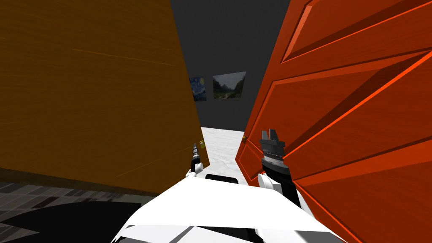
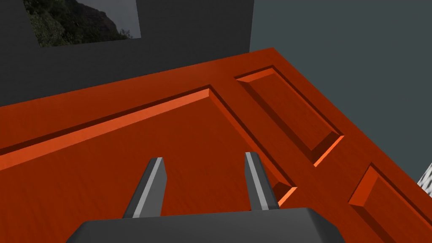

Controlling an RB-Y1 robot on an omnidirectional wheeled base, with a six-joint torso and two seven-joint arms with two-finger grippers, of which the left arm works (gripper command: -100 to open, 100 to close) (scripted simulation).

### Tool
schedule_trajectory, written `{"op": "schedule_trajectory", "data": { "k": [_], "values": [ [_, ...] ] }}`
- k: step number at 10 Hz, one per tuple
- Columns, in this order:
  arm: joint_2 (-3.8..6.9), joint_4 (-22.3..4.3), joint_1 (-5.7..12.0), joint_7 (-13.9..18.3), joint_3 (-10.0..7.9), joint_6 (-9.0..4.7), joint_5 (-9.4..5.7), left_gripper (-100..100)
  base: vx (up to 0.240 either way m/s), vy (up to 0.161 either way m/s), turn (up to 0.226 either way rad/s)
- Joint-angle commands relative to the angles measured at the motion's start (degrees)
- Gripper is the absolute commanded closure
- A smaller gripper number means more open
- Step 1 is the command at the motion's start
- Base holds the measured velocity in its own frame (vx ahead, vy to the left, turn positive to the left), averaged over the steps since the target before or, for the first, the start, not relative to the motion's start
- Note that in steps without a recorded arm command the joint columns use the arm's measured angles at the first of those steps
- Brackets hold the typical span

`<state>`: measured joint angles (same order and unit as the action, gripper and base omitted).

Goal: Push the door open

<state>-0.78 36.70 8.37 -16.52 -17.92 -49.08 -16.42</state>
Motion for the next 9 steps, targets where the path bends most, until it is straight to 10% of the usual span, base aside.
{"op": "schedule_trajectory", "data": {
  "k": [1,3,4,9],
  "values": [
    [-1.34,1.1,-0.35,-0.2,0.09,0.43,0.05,-100,0.186,-0.118,-0.065],
    [-1.26,-0.2,0.1,-0.1,-0.04,-0.25,-0.02,-100,0.112,-0.095,-0.03],
    [-1.26,-0.2,0.1,-0.1,-0.04,-0.25,-0.02,100,-0.009,0.006,0.007],
    [-1.26,-0.2,0.1,-0.1,-0.04,-0.25,-0.02,100,-0.01,0.01,-0.011]
  ]
}}
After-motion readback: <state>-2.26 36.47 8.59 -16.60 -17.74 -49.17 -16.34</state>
